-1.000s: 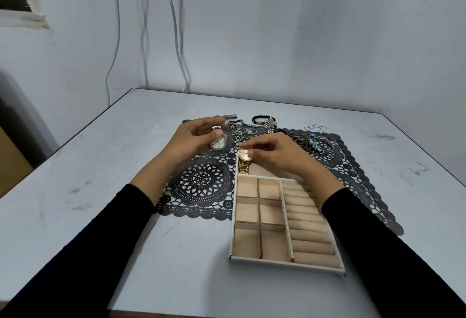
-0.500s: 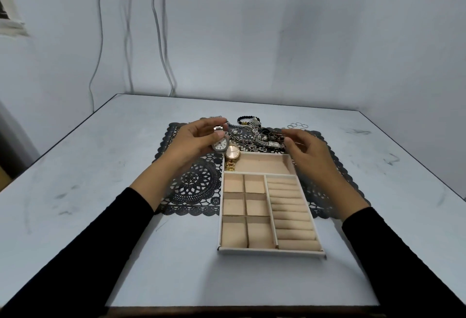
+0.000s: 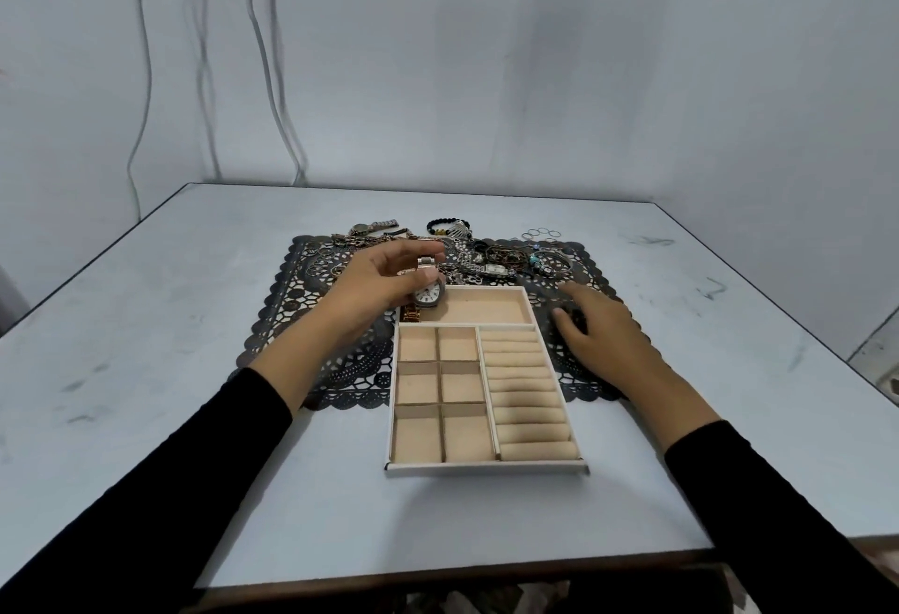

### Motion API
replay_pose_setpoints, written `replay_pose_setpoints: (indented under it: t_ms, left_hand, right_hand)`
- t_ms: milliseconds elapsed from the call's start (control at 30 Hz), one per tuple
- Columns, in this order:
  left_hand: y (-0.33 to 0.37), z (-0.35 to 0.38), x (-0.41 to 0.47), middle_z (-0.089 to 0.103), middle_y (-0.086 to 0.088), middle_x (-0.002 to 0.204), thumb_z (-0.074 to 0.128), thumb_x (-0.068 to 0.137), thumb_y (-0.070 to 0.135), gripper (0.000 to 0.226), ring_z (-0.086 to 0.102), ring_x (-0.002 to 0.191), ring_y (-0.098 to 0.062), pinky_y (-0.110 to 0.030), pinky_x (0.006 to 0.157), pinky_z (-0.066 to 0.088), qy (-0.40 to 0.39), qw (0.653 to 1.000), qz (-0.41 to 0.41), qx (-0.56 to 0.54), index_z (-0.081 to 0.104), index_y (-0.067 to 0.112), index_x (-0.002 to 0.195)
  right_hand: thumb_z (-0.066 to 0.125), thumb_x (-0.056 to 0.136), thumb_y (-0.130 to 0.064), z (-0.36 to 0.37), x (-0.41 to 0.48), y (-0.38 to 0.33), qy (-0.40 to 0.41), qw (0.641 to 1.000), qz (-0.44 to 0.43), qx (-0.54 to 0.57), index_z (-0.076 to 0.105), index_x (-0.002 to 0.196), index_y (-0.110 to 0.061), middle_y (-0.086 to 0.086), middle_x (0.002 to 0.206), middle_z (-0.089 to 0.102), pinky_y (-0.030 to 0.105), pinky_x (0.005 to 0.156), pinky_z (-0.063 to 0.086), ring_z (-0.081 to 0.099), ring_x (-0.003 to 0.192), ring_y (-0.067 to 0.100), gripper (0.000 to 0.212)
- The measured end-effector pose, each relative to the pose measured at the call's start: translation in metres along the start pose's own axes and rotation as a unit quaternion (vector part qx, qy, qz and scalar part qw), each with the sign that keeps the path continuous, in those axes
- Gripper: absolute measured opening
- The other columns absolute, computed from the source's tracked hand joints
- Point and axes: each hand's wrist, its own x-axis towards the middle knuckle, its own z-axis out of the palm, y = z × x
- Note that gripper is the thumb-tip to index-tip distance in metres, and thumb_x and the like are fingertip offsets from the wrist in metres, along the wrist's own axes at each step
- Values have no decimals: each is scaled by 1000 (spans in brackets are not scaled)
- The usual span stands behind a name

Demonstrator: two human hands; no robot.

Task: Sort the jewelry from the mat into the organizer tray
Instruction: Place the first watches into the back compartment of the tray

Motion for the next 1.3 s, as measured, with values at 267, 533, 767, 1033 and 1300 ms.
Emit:
replay_pose_setpoints:
  t_ms: [267,533,767,1033,1300]
  left_hand:
    - [-5,6,2,72,1,116,71,85,3,32,67,110,-22,-33,94,54,-14,998,6,61,70,17,114]
    - [-1,11,0,75,1,105,73,84,8,30,70,100,-15,-33,93,54,-36,993,1,115,72,22,111]
    - [-1,15,0,75,-5,104,67,90,11,23,70,101,-24,-35,93,54,-42,994,-1,103,72,19,111]
    - [-1,19,2,76,-3,91,62,91,1,21,68,67,-6,-16,65,52,-31,995,-10,95,71,8,109]
    - [-7,11,7,73,0,101,72,86,8,21,69,92,-19,-39,91,56,15,988,30,150,73,27,96]
  right_hand:
    - [48,97,-25,8,1,5,-42,999,-5,-27,54,132,-9,8,134,55,28,100,36,51,123,23,38]
    - [49,97,-25,9,0,5,-36,999,-5,-16,54,131,-9,6,130,58,26,96,36,53,118,22,37]
    - [49,97,-25,6,0,4,-38,999,-4,-9,53,132,-9,7,131,57,28,97,37,52,119,22,38]
    - [49,97,-25,6,0,4,-38,999,-6,-8,54,131,-9,8,130,58,29,98,38,53,118,23,37]
    - [50,97,-23,5,-1,4,-32,999,-14,-8,55,129,-9,9,127,60,28,95,37,54,116,24,35]
